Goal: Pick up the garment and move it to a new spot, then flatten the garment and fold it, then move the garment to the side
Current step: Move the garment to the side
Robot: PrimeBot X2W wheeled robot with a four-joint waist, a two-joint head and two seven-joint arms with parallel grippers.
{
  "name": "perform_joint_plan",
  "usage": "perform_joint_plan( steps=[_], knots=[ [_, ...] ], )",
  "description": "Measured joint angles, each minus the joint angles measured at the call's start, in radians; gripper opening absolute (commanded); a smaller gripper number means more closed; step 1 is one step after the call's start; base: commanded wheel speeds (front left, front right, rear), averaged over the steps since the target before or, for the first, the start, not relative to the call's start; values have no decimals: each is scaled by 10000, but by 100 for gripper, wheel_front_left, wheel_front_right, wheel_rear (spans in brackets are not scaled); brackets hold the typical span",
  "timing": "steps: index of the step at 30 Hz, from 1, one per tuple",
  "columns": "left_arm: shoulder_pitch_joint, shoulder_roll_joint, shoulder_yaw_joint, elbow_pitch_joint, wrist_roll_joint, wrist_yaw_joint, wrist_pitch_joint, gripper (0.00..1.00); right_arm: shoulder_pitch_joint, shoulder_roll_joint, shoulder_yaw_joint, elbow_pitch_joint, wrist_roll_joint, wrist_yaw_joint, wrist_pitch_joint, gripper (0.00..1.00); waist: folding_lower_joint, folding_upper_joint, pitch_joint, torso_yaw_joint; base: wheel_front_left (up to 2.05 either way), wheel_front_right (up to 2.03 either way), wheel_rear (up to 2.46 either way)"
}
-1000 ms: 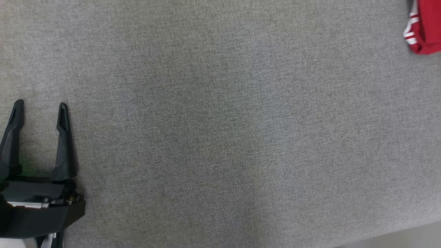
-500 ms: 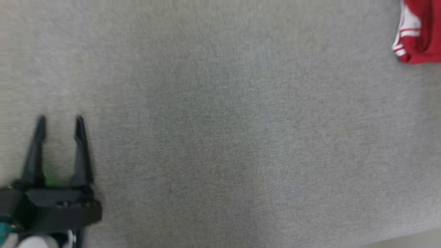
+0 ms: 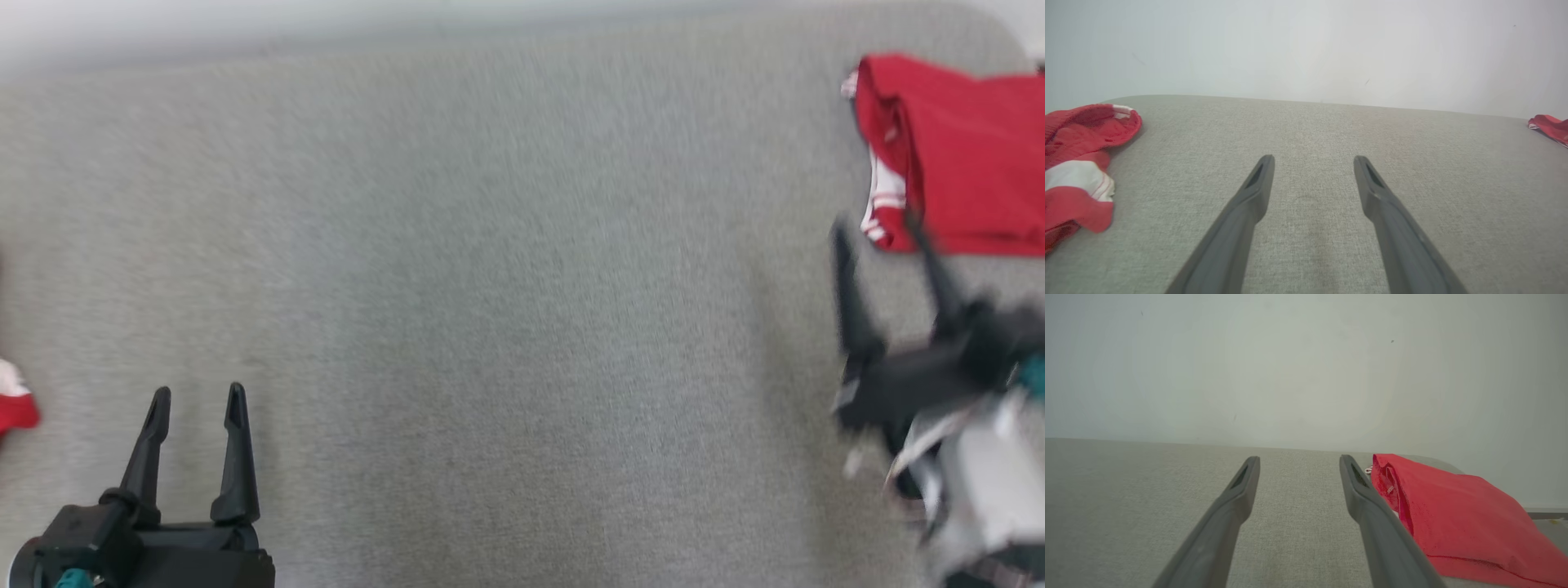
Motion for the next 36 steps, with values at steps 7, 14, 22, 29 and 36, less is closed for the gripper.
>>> perform_joint_plan(
  steps=[7, 14, 22, 29, 36],
  knots=[
    [261, -12, 31, 439, 0, 0, -2, 100, 2730, 907, -359, -1051, -119, 2, 0, 100, -1, -1, -1209, 354, 0, 0, 0],
    [682, -58, 92, 614, 0, 0, 0, 100, 3967, 1285, -744, -1546, -109, 2, 2, 100, -2, -1, -2121, 676, 0, 0, 0],
    [802, -77, -38, 786, -15, 0, 0, 100, 4546, 1534, -1066, -1680, -165, 2, 0, 100, -1, -1, -2534, 812, 0, 0, 0],
    [834, -25, -77, 802, -48, 0, 0, 100, 4638, 1536, -976, -1699, -199, 2, 52, 100, 1, 0, -2610, 702, 0, 0, 0],
    [831, 10, -102, 823, -50, 0, 0, 100, 4789, 1538, -936, -1684, -128, 2, 73, 100, 1, 0, -2614, 688, 0, 0, 0]
  ],
)
